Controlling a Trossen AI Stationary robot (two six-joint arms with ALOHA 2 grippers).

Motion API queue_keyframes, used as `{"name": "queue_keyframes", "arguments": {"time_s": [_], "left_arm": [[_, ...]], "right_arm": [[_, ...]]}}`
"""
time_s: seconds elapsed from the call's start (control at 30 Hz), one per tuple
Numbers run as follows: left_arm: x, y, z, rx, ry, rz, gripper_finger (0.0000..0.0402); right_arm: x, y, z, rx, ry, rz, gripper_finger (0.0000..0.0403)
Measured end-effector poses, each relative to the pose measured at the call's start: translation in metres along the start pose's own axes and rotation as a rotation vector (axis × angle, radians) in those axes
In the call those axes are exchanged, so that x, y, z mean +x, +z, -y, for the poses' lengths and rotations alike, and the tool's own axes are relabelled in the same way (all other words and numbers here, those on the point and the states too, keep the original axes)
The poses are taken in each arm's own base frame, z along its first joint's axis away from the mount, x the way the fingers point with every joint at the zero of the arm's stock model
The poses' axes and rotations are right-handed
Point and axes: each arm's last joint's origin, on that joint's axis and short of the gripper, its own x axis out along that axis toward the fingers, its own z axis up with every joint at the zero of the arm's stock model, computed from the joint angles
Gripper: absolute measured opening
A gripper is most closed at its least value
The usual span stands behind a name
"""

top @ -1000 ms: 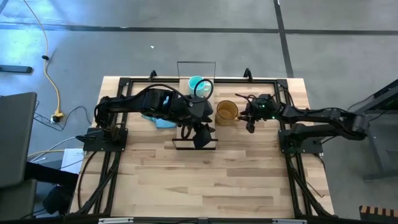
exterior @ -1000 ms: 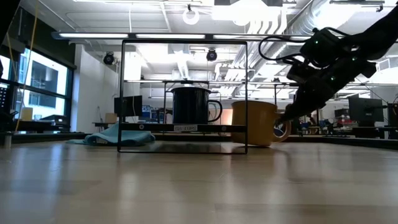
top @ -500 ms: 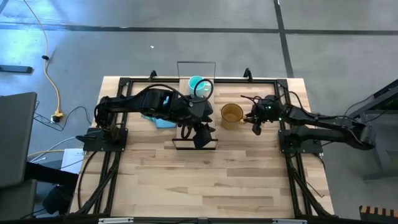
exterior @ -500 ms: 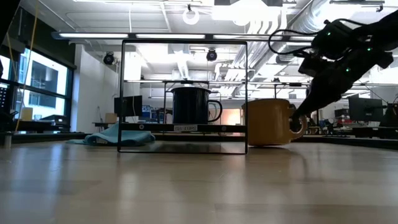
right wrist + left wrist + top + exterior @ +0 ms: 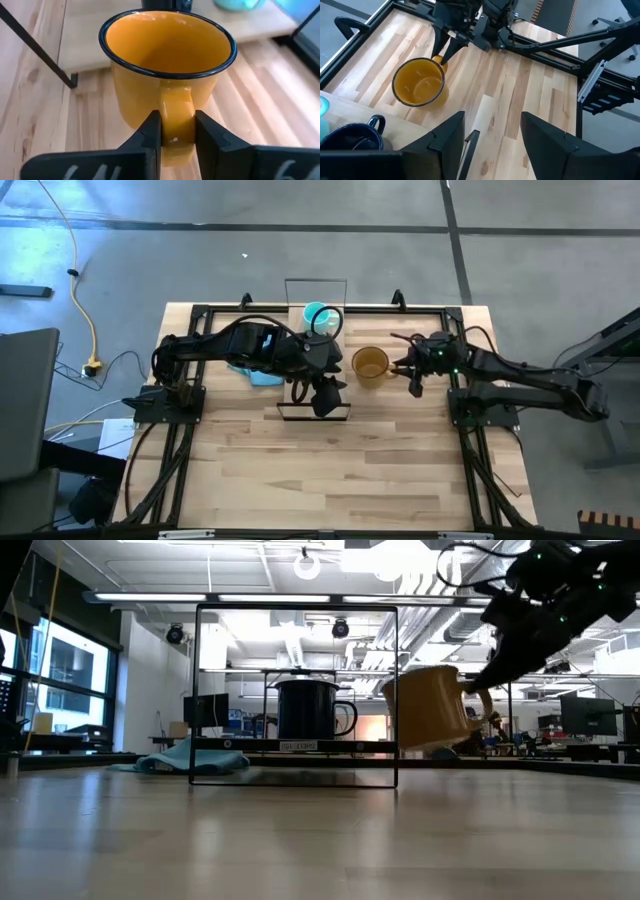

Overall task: Stack small to large cups/mugs on shelf
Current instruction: Put the yellow mug on the shelf

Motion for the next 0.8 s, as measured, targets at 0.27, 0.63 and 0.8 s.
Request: {"name": "queue_keyframes", "arguments": {"time_s": [0.27,0.63,0.8], "left_arm": [[0.000,0.000,0.000,0.000,0.000,0.000,0.0182],[0.000,0.000,0.000,-0.001,0.000,0.000,0.0182],[0.000,0.000,0.000,-0.003,0.000,0.000,0.0182]], "right_arm": [[-0.006,0.017,-0.006,-0.046,0.009,0.043,0.0048],[-0.007,0.025,-0.015,-0.068,0.048,0.092,0.0048],[-0.007,0.029,-0.020,-0.064,0.066,0.134,0.0048]]}}
